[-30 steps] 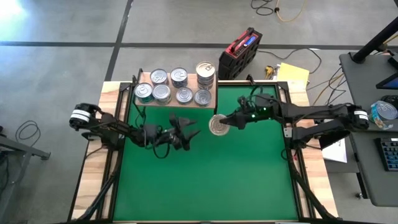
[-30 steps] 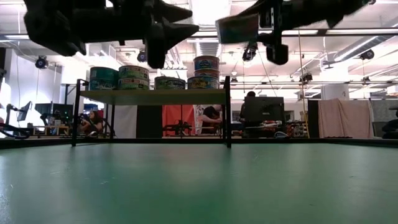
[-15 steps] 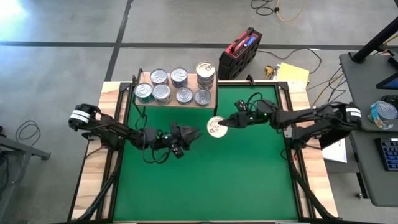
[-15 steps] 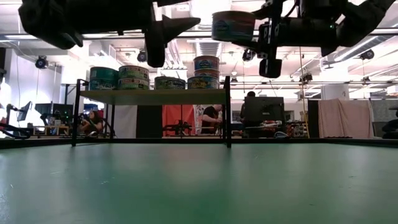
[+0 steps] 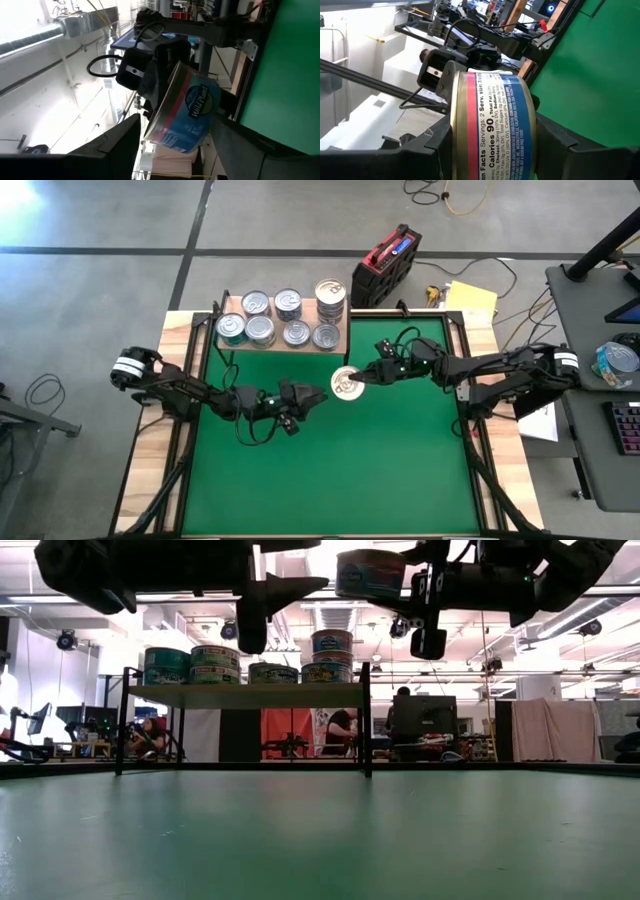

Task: Stack canned seafood by type on shelf
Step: Stack the blue tuna can on top of the blue tuna can on the shelf

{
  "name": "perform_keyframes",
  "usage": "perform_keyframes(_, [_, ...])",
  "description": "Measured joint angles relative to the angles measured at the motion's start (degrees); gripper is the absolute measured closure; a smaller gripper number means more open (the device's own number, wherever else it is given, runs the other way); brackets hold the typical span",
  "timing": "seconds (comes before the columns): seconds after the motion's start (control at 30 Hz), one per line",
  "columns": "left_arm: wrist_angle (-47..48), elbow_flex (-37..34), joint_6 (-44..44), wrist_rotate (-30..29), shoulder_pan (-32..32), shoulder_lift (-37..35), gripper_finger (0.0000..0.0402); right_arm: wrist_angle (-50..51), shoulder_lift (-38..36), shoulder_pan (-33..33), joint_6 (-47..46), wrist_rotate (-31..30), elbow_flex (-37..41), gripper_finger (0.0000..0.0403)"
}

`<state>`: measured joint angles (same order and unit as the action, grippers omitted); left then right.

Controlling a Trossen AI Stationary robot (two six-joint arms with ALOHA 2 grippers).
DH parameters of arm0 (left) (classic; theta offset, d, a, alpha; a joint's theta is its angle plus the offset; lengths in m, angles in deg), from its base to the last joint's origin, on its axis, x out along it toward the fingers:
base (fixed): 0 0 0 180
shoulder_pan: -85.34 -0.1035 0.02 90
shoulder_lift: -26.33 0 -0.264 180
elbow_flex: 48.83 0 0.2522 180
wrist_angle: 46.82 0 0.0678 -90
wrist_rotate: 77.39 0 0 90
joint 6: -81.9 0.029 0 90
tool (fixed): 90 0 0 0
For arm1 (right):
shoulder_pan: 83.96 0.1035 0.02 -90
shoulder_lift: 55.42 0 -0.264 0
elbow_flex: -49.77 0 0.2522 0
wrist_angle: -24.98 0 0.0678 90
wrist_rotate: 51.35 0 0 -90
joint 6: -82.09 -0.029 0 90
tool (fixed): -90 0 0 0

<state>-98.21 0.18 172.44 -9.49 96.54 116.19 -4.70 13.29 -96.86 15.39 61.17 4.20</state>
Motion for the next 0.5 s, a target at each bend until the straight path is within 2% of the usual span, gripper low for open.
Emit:
perform_keyframes(0.33, [0.1,0.3,-0.3,-3.3,0.0,0.0,0.0178,0.1,0.0,0.0,0.9,0.0,0.0,0.0219])
perform_keyframes(0.5, [0.9,0.3,-0.1,-5.0,0.0,0.0,0.0151,0.1,0.0,0.0,1.3,0.0,0.0,0.0219])
